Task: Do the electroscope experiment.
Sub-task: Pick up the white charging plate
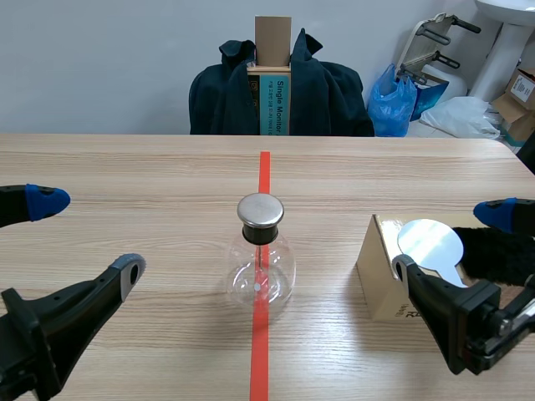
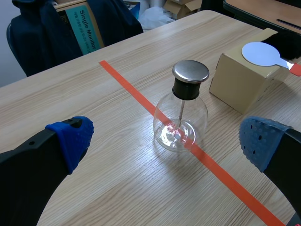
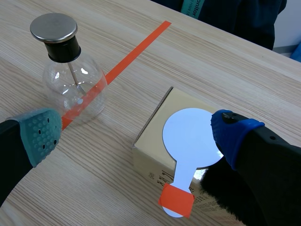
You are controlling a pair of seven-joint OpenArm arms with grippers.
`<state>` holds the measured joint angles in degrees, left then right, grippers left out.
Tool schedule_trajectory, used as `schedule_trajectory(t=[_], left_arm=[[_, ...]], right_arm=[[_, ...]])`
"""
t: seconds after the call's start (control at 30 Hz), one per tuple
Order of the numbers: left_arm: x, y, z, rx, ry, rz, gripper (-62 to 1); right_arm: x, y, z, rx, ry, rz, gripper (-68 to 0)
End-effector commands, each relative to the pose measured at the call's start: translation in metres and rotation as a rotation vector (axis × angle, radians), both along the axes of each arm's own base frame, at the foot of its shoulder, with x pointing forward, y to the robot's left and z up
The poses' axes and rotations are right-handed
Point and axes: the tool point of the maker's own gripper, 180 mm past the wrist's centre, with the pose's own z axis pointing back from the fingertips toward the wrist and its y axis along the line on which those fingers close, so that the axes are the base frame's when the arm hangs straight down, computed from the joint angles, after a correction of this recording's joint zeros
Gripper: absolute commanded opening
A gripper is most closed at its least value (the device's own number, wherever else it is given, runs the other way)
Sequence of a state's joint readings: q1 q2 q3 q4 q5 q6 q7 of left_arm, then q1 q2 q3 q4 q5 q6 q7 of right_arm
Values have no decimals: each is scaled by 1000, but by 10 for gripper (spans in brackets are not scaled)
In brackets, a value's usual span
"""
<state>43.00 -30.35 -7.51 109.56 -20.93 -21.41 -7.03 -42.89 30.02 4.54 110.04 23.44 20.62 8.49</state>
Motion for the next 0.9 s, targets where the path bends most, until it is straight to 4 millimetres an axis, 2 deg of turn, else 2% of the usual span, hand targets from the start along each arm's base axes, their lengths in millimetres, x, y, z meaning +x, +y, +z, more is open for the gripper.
schedule_trajectory(t=[0.0, 0.2, 0.43, 0.67, 0.87], left_arm=[[-1, -5, 6, -21, -14, -12, 14], [-1, -5, 6, -22, -15, -12, 14], [-1, -5, 6, -18, -15, -13, 14], [-1, -5, 6, -17, -15, -14, 14], [-1, -5, 6, -18, -15, -13, 14]], right_arm=[[3, 0, 11, -6, -47, 12, 4], [4, 6, 22, -145, -155, 88, 4], [-5, 23, 18, -581, -285, 295, 4], [-14, 15, -25, -1023, -284, 405, 4], [-15, 16, -35, -1231, -442, 315, 4]])
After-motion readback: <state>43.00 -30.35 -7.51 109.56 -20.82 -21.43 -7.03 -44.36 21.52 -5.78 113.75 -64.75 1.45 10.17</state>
